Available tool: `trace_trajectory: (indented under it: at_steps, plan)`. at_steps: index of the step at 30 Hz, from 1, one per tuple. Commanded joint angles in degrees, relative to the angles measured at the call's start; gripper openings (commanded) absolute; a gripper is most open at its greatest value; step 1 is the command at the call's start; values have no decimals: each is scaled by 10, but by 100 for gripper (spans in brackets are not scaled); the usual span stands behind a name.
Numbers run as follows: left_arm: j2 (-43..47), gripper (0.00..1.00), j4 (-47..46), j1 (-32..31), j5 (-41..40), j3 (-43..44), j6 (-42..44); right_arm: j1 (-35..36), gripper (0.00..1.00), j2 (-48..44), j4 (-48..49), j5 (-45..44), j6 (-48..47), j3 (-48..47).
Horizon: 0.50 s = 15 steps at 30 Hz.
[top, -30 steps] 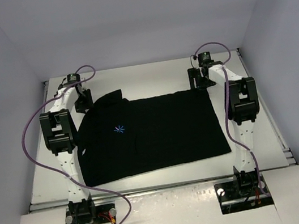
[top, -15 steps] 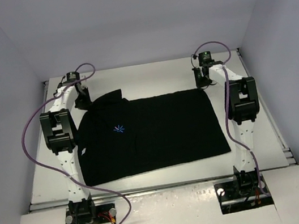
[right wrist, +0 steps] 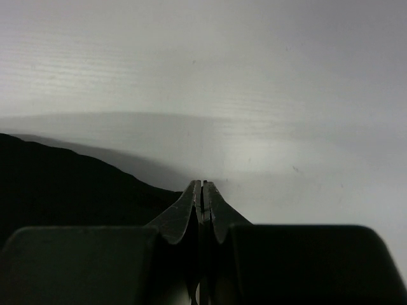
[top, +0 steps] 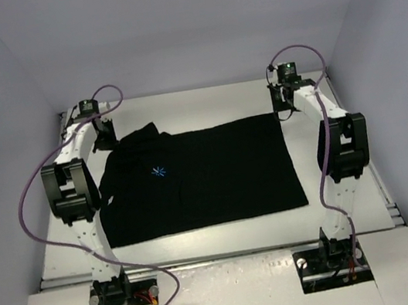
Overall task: Fold and stack the t-shirts
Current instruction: Grap the side of the flattened tshirt furthest away from the robot with both arms, then fold the other side of the tshirt into a rectangle
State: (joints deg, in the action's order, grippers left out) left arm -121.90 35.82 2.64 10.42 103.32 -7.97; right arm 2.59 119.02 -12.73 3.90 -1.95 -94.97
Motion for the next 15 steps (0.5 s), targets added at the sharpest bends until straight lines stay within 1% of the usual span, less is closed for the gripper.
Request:
trace_trajectory:
  at_steps: [1, 10, 15]
  plan:
    - [104, 0, -58, 8, -12, -46, 18, -3, 0, -97, 11, -18, 4, 47]
    - [174, 0, -88, 13, 2, -131, 20, 3, 0, -188, 31, -26, 19, 167]
    - [225, 0, -115, 13, 0, -207, 25, 12, 0, -246, 50, -34, 50, 238]
